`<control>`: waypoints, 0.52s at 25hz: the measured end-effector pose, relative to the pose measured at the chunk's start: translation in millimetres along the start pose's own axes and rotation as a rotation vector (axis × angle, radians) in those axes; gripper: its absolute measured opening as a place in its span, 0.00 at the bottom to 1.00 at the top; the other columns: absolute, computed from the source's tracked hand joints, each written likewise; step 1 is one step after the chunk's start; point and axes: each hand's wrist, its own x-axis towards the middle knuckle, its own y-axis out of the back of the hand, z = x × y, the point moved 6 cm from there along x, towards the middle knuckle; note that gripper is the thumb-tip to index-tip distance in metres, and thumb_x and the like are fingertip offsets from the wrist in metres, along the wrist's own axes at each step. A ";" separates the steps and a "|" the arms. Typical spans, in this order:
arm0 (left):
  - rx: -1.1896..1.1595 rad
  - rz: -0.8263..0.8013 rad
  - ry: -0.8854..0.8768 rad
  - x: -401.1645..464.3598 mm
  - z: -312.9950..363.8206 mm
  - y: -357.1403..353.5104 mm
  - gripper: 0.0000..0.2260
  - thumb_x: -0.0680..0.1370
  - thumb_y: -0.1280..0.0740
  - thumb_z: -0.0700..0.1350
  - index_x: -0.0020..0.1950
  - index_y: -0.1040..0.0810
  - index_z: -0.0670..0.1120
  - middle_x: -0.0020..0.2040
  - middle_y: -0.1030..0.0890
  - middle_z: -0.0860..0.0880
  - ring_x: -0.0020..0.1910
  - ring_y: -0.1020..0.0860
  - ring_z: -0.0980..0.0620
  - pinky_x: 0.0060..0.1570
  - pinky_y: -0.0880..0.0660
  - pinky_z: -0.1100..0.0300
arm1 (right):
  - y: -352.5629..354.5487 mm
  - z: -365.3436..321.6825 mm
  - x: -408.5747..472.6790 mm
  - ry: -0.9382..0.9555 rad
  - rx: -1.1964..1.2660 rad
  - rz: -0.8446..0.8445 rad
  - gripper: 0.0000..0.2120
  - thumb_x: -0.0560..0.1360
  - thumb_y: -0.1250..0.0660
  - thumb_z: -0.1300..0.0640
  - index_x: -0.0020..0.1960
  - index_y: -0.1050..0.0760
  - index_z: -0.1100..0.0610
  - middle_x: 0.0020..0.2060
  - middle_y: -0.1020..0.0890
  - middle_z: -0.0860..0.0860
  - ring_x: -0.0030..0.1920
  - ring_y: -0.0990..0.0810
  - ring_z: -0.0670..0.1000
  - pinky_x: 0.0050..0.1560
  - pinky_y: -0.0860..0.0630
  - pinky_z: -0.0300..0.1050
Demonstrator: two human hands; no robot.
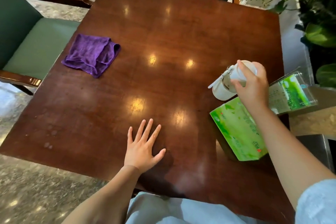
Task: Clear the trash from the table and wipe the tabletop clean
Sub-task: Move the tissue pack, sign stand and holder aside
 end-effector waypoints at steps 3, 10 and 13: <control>0.001 0.009 0.001 0.2 0.5 -1.0 0.34 0.72 0.44 0.67 0.76 0.45 0.56 0.77 0.47 0.49 0.76 0.51 0.47 0.70 0.54 0.39 | -5.7 2.6 4.8 -0.046 -0.134 -0.040 0.27 0.73 0.32 0.59 0.70 0.33 0.49 0.70 0.37 0.60 0.69 0.38 0.60 0.63 0.35 0.56; 0.019 -0.001 -0.005 -1.9 0.8 -5.6 0.34 0.73 0.46 0.67 0.76 0.48 0.56 0.78 0.48 0.50 0.76 0.53 0.48 0.71 0.57 0.40 | -16.5 -3.2 -8.2 -0.048 -0.368 -0.137 0.31 0.76 0.38 0.48 0.74 0.47 0.48 0.74 0.48 0.60 0.73 0.51 0.61 0.67 0.47 0.69; 0.019 -0.076 0.008 -0.2 -0.2 -4.9 0.34 0.73 0.50 0.69 0.76 0.54 0.58 0.78 0.54 0.50 0.76 0.60 0.50 0.70 0.61 0.41 | -7.7 -5.2 -9.6 -0.055 -0.387 -0.167 0.31 0.76 0.39 0.49 0.75 0.48 0.49 0.74 0.46 0.61 0.74 0.51 0.61 0.67 0.53 0.71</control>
